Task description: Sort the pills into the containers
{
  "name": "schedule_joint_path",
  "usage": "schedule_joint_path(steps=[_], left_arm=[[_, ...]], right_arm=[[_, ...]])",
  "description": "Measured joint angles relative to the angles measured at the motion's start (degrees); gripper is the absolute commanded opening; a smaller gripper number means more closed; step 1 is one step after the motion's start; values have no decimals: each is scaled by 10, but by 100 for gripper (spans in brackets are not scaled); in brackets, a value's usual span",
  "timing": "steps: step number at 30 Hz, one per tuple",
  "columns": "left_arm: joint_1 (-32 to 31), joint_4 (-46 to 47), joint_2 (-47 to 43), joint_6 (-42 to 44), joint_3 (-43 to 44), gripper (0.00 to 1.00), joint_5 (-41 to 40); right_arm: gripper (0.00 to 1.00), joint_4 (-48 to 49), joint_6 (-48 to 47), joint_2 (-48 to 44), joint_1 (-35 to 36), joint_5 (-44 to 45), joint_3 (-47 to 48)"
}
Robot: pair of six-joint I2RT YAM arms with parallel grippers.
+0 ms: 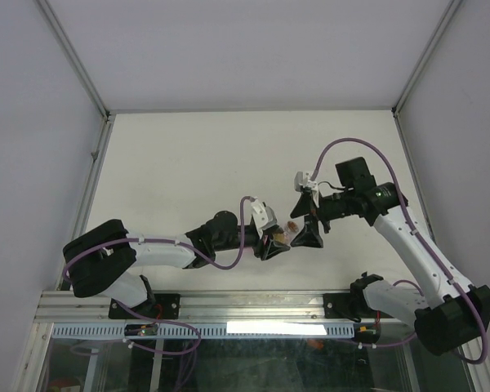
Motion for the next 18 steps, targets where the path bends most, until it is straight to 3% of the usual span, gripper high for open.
schedule_joint_path(steps=[8, 13, 18], left_arm=[[0, 0, 0, 15, 0, 0, -31], [0, 0, 0, 16, 0, 0, -34], [0, 0, 0, 16, 0, 0, -34]], right_arm=[[88, 52, 77, 33, 0, 29, -17], [76, 60, 93, 44, 0, 33, -17], [55, 64, 100, 45, 1, 33, -17]])
